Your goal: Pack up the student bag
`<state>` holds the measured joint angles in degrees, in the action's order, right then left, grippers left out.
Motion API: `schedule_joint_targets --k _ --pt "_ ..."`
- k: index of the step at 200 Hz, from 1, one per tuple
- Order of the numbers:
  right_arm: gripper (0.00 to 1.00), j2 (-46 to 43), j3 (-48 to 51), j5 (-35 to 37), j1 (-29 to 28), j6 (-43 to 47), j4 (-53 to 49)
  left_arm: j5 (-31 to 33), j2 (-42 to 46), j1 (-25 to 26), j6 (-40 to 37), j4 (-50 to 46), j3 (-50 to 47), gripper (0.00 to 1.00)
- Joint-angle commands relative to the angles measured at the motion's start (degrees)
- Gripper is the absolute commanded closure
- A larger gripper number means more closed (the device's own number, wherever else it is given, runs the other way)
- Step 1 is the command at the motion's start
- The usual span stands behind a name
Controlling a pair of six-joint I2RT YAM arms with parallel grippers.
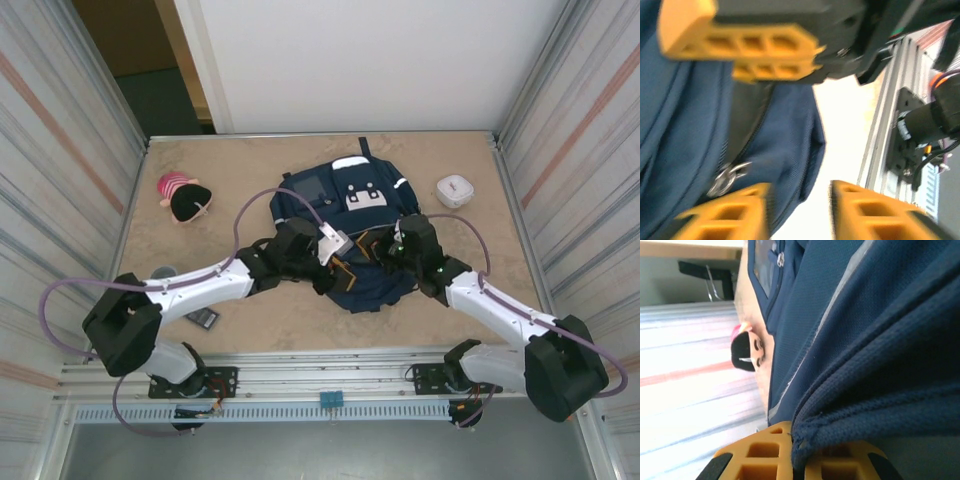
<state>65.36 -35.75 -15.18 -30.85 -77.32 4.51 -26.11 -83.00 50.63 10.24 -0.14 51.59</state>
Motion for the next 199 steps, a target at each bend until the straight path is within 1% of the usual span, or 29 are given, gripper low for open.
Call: schedule_joint_targets --k 1,12,34,53,68,79,101,117,127,135,142,157,168,173,178,183,191,199 --pt "1.0 -0.3 -8.2 -9.8 1.1 16.2 -9.2 -0.8 5.7 0.5 -7.6 -0.4 2.8 0.37" --pt "1.0 0.1 -10.9 -12.3 1.6 21.3 -13.3 1.2 8.8 0.3 -11.8 -4.8 2.7 0.3" --pt "1.0 1.3 -13.7 -17.1 2.9 26.6 -17.1 7.3 14.4 0.0 -22.5 -10.1 0.8 0.23" --pt "1.0 2.1 -15.0 -18.9 3.4 27.1 -18.2 12.1 17.2 0.1 -33.3 -10.2 -2.6 0.2" --pt "1.0 2.4 -15.1 -20.7 3.4 26.9 -16.8 15.4 17.4 -0.4 -39.4 -7.5 -5.0 0.18" --pt "1.0 2.6 -15.4 -21.0 3.4 27.1 -16.8 15.2 16.3 -1.5 -41.6 -5.6 -5.7 0.17" --pt "1.0 2.5 -16.2 -21.5 3.4 27.5 -17.1 11.8 11.6 -4.0 -43.3 -3.8 -4.0 0.16" --pt "1.0 2.6 -16.4 -21.6 3.5 27.3 -17.0 10.7 7.6 -4.3 -44.6 -2.2 -2.8 0.16" --pt "1.0 2.7 -16.5 -21.8 3.5 27.2 -16.9 11.1 5.3 -4.4 -44.5 -0.1 -2.8 0.18" --pt "1.0 2.7 -16.5 -21.9 3.5 27.2 -17.0 10.9 4.0 -4.4 -44.1 1.4 -2.7 0.21" --pt "0.99 2.7 -16.5 -22.0 3.7 27.3 -17.0 10.6 3.2 -4.4 -43.6 2.7 -2.7 0.27" --pt "0.97 2.7 -16.5 -22.1 4.0 27.9 -17.7 9.0 2.4 -4.5 -42.4 4.9 -3.2 0.5" --pt "0.87 2.2 -16.7 -21.4 4.7 29.0 -19.7 6.1 2.9 -4.8 -41.6 4.3 -3.0 0.62" --pt "0.8 1.8 -16.9 -20.6 5.0 29.7 -21.0 4.2 3.0 -5.2 -41.0 4.2 -3.2 0.7" --pt "0.73 1.3 -17.2 -19.5 5.2 30.6 -22.8 2.1 3.3 -5.7 -40.1 4.0 -3.2 0.81" --pt "0.66 0.8 -17.7 -17.9 5.2 32.0 -24.7 0.6 3.4 -6.1 -39.1 3.8 -3.1 0.87" --pt "0.59 -0.3 -18.6 -15.1 5.0 34.2 -28.4 -1.6 3.5 -6.8 -37.2 3.5 -3.2 0.95" --pt "0.56 -1.5 -19.6 -12.2 4.6 36.3 -32.3 -3.7 3.5 -7.7 -35.8 3.1 -3.0 0.98"
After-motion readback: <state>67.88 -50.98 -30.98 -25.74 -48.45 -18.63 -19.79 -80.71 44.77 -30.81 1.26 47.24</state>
